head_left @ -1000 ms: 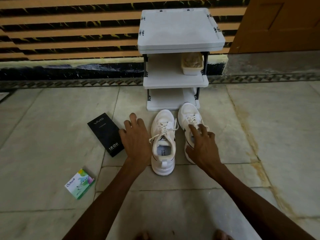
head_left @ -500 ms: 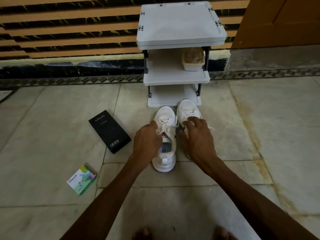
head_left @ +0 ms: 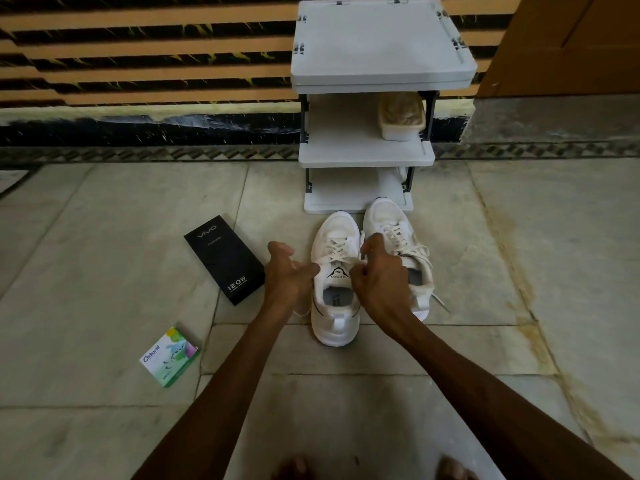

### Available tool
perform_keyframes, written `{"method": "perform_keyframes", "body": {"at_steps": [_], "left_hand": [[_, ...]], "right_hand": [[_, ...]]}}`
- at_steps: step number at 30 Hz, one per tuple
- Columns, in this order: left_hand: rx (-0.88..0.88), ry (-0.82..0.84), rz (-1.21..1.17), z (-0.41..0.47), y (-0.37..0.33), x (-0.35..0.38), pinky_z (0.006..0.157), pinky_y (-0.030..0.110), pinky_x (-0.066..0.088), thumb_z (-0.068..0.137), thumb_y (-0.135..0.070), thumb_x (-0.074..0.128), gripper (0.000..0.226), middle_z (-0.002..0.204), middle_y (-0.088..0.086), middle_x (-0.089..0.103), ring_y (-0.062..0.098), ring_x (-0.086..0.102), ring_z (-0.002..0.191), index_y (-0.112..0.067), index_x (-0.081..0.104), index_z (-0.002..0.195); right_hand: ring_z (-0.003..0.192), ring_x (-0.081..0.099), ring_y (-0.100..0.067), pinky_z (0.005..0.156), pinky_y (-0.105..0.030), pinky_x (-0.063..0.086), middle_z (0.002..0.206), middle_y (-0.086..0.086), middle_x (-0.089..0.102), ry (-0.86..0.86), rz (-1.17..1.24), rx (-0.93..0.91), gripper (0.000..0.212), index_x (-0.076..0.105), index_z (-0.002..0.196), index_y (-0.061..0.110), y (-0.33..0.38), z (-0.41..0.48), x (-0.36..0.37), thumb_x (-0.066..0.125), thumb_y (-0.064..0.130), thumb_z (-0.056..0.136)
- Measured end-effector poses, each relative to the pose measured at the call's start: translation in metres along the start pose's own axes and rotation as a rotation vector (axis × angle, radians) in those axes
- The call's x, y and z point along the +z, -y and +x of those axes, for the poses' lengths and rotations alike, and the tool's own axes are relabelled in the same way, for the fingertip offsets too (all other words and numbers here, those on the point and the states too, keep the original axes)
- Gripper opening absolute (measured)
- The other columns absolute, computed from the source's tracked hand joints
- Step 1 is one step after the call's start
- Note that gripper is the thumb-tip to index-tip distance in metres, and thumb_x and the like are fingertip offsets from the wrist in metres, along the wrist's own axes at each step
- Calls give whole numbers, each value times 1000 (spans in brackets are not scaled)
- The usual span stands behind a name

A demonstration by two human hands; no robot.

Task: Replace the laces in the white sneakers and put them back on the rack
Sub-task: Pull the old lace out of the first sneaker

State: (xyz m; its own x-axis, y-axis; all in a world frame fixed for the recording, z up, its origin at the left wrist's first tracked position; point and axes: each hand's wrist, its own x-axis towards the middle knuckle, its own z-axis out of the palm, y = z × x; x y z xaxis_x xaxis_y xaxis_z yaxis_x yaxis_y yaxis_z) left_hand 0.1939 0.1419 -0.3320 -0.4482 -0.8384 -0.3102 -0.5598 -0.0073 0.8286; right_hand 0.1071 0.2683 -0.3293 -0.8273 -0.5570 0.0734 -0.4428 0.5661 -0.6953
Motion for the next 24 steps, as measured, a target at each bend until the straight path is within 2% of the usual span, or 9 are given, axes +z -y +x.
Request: {"method": "perform_keyframes", "body": {"at_steps": [2, 4, 6, 12, 15, 17, 20, 22, 24], "left_hand": [[-8, 36, -14, 0, 1, 0, 69, 35, 59, 77, -14, 77, 52, 97, 12, 62, 22, 66, 78, -19, 38, 111], [38, 63, 6, 2, 1, 0, 72, 37, 60, 78, -13, 77, 51, 92, 10, 63, 21, 67, 77, -21, 38, 110], [82, 69, 58, 4, 2, 0, 75, 39, 60, 79, -13, 76, 51, 87, 6, 63, 20, 68, 77, -24, 37, 109], [124, 40, 103, 0, 0, 0, 74, 34, 58, 80, -13, 75, 50, 82, 2, 61, 18, 65, 76, -23, 36, 109], [66, 26, 73, 2, 1, 0, 76, 41, 60, 78, -13, 77, 52, 85, 5, 62, 21, 66, 78, -22, 37, 109], [62, 33, 74, 2, -1, -1, 74, 43, 60, 76, -13, 77, 52, 86, 6, 63, 22, 67, 78, -23, 37, 108], [95, 42, 123, 0, -4, -1, 71, 41, 61, 76, -13, 77, 52, 85, 3, 63, 19, 68, 76, -25, 37, 106], [103, 52, 155, 0, -5, -2, 71, 39, 61, 77, -13, 77, 51, 85, 3, 63, 18, 67, 76, -25, 37, 107], [106, 72, 163, 0, -7, -4, 73, 39, 61, 78, -13, 76, 49, 85, 3, 63, 18, 66, 77, -25, 38, 107]], "right_hand": [[76, 59, -17, 56, -24, 39, 94, -1, 60, 82, -162, -74, 40, 47, 118, 18, 6, 1, 0, 62, 10, 82], [106, 52, -21, 65, -31, 40, 123, -2, 49, 219, -311, -180, 60, 49, 125, 25, 11, 3, -2, 75, 17, 71], [117, 44, -24, 70, -33, 42, 130, -2, 42, 270, -363, -255, 67, 52, 127, 28, 12, 5, -4, 81, 26, 67], [104, 47, -29, 75, -36, 47, 122, -8, 44, 287, -415, -347, 47, 62, 111, 17, 11, 12, 5, 81, 26, 69], [88, 49, -23, 72, -32, 44, 97, -7, 49, 94, -40, -99, 15, 56, 88, 10, 2, 10, 7, 66, 4, 78], [86, 50, -19, 73, -26, 40, 93, -6, 50, -34, 7, 37, 9, 58, 77, 6, -6, 13, 8, 66, 1, 76], [95, 52, -22, 74, -23, 40, 110, -11, 50, 59, -79, 75, 21, 67, 92, 10, 3, 18, -5, 76, 16, 74], [111, 47, -25, 84, -30, 46, 128, -8, 44, 173, -266, -7, 41, 67, 111, 20, 16, 19, -10, 80, 28, 73], [119, 41, -27, 90, -37, 48, 134, -3, 43, 163, -437, -150, 38, 68, 115, 26, 26, 18, -9, 75, 37, 79]]}}
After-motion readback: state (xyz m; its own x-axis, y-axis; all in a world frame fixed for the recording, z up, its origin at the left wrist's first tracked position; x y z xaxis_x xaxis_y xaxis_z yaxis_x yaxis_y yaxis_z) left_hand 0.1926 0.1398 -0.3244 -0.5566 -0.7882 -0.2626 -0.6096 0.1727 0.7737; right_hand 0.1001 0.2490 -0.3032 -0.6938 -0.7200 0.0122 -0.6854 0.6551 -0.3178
